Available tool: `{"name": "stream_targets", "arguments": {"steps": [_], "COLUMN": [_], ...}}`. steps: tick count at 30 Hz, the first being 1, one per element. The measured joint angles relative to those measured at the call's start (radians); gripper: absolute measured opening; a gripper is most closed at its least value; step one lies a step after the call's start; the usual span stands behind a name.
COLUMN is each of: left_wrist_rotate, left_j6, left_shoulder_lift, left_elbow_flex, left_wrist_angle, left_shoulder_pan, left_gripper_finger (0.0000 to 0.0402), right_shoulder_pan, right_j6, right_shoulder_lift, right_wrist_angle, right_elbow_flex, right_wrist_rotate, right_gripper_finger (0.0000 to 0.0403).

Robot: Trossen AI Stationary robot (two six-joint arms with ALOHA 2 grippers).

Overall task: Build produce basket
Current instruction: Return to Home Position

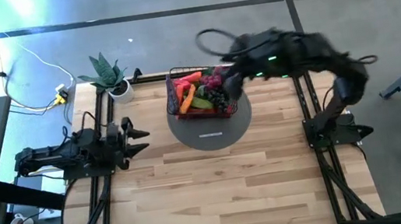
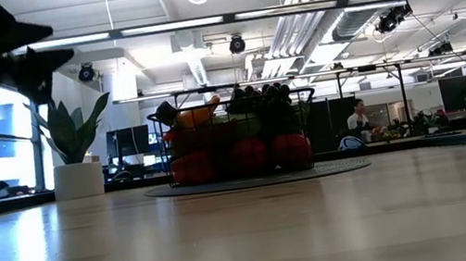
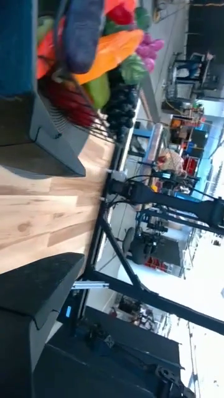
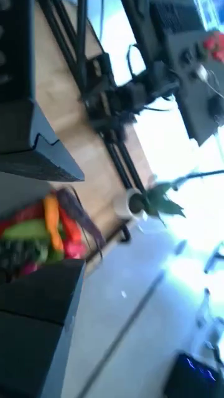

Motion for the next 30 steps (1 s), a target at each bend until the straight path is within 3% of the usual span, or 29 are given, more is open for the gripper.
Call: {"name": "stream_targets", "arguments": {"steps": [8, 13, 20, 30], "left_wrist_rotate": [-0.051, -0.054, -0.049, -0.048], "left_j6": [-0.030, -0.030, 0.028, 0.050], "left_shoulder_lift": [0.031, 0.063, 0.088, 0.088], "left_elbow_flex": [-0.049, -0.049, -0.049, -0.049], "left_wrist_angle": [0.014, 0.013, 0.014, 0.014], "left_shoulder_pan": [0.000, 0.000, 0.001, 0.001], "left_gripper_finger": [0.0200, 0.0200, 0.0200, 0.0200], "right_shoulder_pan": [0.000, 0.000, 0.000, 0.000], "right_j6": [-0.080, -0.118, -0.135, -0.118], "right_shoulder_lift": [-0.194, -0.329, -0.605, -1.019], "right_wrist_angle": [-0.126, -0.147, -0.037, 0.305], "right_elbow_flex": [-0.002, -0.098, -0.460, -1.055], "right_wrist_rotate": [0.101, 0.132, 0.190, 0.128], "right_gripper_finger": [0.0197, 0.0197, 0.0197, 0.0197]}}
